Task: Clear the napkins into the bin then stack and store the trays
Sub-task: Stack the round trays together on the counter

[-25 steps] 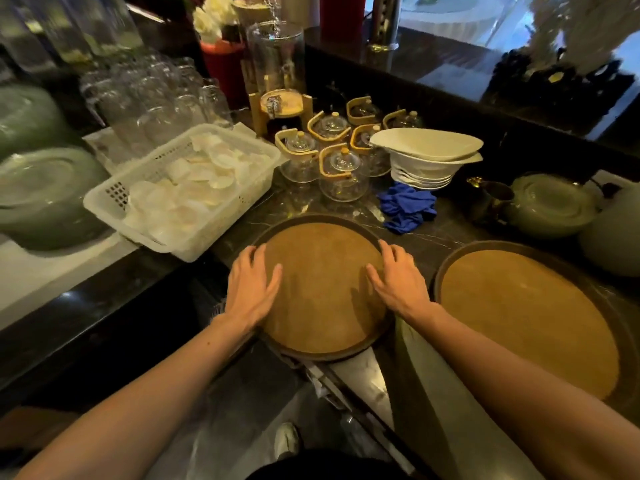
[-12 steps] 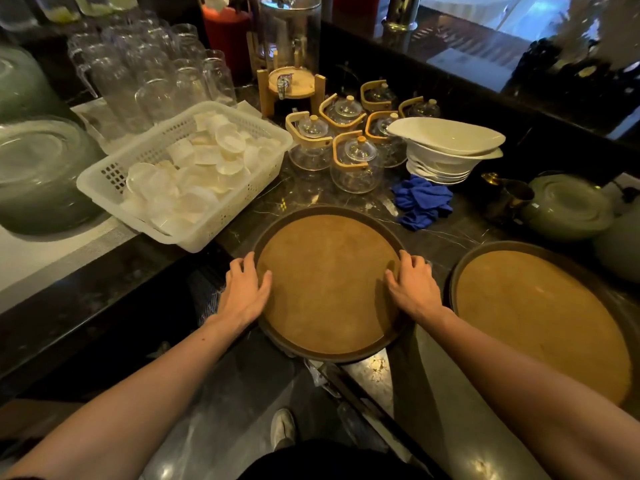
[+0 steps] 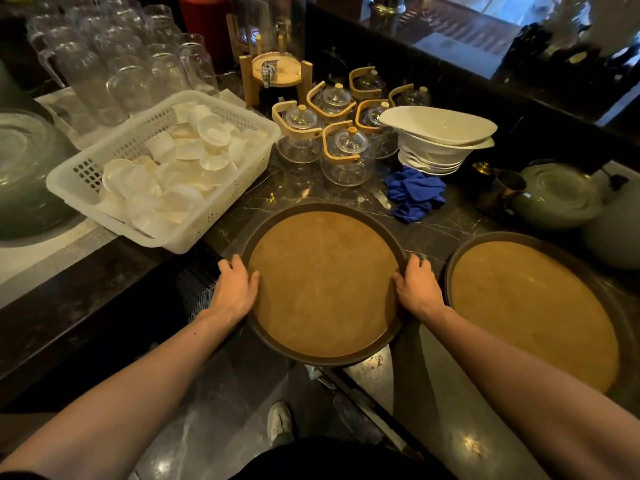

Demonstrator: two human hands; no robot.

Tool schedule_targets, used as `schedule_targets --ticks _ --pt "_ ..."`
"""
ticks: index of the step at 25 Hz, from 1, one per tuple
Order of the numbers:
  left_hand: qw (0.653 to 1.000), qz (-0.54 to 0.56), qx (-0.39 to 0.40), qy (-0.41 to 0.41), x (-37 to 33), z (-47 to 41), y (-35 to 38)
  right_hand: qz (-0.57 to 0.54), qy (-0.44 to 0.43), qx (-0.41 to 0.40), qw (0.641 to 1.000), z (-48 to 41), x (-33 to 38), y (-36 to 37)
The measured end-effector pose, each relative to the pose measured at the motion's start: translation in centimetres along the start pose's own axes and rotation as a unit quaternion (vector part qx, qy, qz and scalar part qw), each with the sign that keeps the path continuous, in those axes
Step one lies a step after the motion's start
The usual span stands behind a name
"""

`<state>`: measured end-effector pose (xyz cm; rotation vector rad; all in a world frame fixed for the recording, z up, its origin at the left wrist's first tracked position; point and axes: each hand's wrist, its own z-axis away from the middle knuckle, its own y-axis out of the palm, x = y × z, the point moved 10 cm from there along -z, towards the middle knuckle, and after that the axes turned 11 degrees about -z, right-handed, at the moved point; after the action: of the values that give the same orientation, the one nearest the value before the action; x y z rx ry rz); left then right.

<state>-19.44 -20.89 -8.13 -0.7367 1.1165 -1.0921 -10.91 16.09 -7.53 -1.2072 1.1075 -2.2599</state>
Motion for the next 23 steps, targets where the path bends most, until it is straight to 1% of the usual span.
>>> schedule_targets --ticks 3,7,11,17,23 --pt "1.000 0.006 -0.015 -0.013 0.2 0.1 0.0 -0.042 0.033 -0.003 0.999 0.0 -1.3 0.0" --pt "0.998 0.022 -0.052 -0.025 0.7 0.7 -0.4 -0.102 0.020 -0.036 0.994 0.1 -2.4 -1.0" --pt "0.993 0.063 -0.095 -0.009 -0.7 0.8 -1.7 -0.134 0.005 -0.066 0.989 0.7 -3.1 -2.3" --pt "0.990 0.082 -0.106 0.050 -5.9 0.1 -3.3 -0.171 -0.021 -0.133 0.976 1.7 -4.4 -7.0" --pt "0.985 0.077 -0.096 0.121 -14.5 0.2 -2.8 -0.188 0.013 -0.210 0.959 3.1 -9.6 -13.0"
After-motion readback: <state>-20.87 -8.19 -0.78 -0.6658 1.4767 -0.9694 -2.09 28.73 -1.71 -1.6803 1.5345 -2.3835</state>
